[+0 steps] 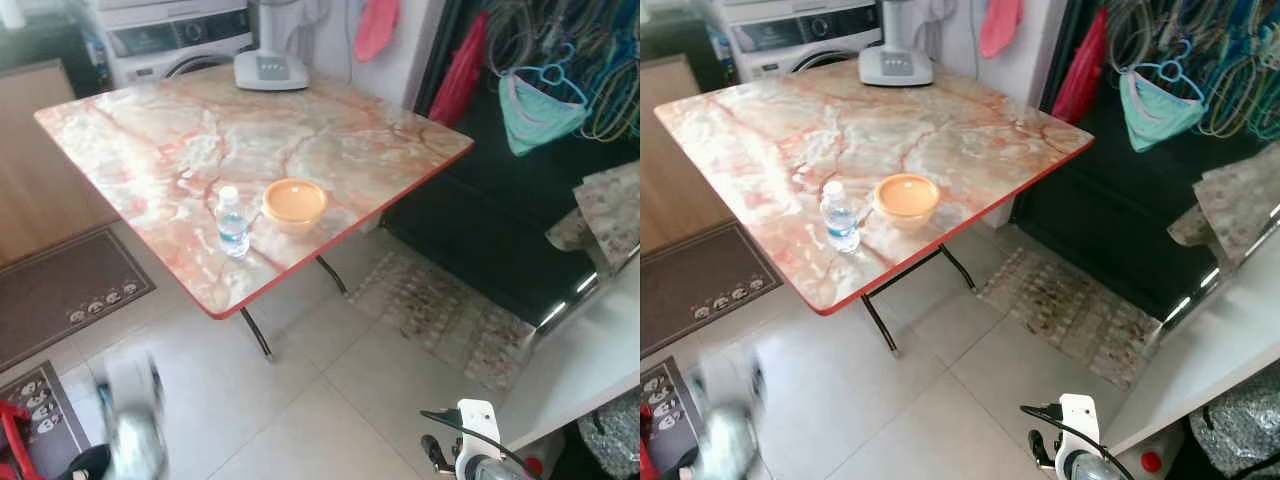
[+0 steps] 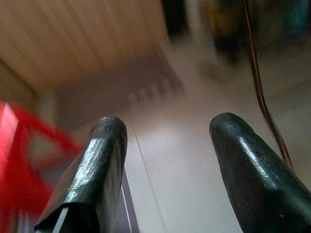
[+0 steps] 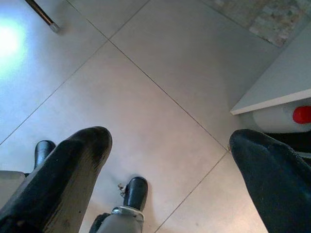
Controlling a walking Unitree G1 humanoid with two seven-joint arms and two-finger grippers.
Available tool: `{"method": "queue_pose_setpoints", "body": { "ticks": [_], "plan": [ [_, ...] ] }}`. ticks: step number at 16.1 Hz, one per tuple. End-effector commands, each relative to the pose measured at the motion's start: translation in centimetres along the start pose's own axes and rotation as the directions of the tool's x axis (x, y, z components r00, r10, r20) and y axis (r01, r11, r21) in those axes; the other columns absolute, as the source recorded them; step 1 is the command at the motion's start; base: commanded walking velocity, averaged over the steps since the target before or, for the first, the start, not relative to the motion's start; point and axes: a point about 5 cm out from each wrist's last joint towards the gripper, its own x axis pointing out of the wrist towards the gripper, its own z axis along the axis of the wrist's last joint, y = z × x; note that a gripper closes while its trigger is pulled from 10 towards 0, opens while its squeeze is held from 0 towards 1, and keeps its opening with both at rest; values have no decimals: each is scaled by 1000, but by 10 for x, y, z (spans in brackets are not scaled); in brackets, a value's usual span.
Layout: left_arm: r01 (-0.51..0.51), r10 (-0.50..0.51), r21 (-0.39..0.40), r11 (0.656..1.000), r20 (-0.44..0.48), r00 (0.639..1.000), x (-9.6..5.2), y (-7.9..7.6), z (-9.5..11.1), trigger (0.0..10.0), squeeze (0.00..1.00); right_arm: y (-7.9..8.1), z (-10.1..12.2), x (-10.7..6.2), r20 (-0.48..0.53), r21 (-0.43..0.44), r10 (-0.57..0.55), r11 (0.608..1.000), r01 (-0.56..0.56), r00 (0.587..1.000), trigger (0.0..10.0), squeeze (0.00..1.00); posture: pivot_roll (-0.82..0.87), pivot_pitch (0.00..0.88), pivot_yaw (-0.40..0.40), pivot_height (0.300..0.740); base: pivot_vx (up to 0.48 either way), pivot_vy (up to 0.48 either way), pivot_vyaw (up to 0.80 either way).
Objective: Restocking fridge
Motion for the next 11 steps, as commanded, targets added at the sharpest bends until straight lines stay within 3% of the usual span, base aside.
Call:
{"method": "queue_pose_setpoints", "body": {
  "ticks": [1,2,3,7,8,9,10,11],
  "plan": [
    [-1,0,15,1000,51,999,1,-2,6,10000,0,-3,-1,-1,-9,-4,-6,1000,6,1000,10000,0,112,0,-76,740,0,0,0],
    [-1,-7,41,999,194,981,5,-4,27,10000,0,-3,-1,-1,-10,-10,-4,1000,4,1000,10000,0,110,0,-74,740,0,0,0],
    [-30,21,25,999,281,959,11,-5,46,10000,0,-3,-2,-1,-10,-10,-5,1000,5,1000,10000,0,104,0,-69,740,0,0,0],
    [-58,55,-10,998,470,881,25,-4,94,10000,0,-3,-2,-1,-8,-7,-8,1000,7,1000,10000,0,103,0,-68,740,0,0,0],
    [-54,52,-10,998,483,874,26,-4,98,10000,0,-3,-2,-1,-7,-7,-8,1000,8,1000,10000,0,103,0,-68,740,0,0,0],
    [25,-30,17,1000,542,840,31,-13,120,10000,0,-3,-2,-1,-7,-8,-8,1000,8,1000,10000,0,108,0,-72,740,0,0,0],
    [147,-144,44,988,608,781,31,-29,146,10000,0,-3,-3,-1,-8,-11,-9,1000,9,1000,10000,0,116,0,-75,740,0,0,0],
    [195,-175,35,980,614,769,29,-36,152,10000,0,-3,-3,-1,-9,-15,-8,1000,8,1000,10000,0,116,0,-72,740,0,0,0]
  ]
}}
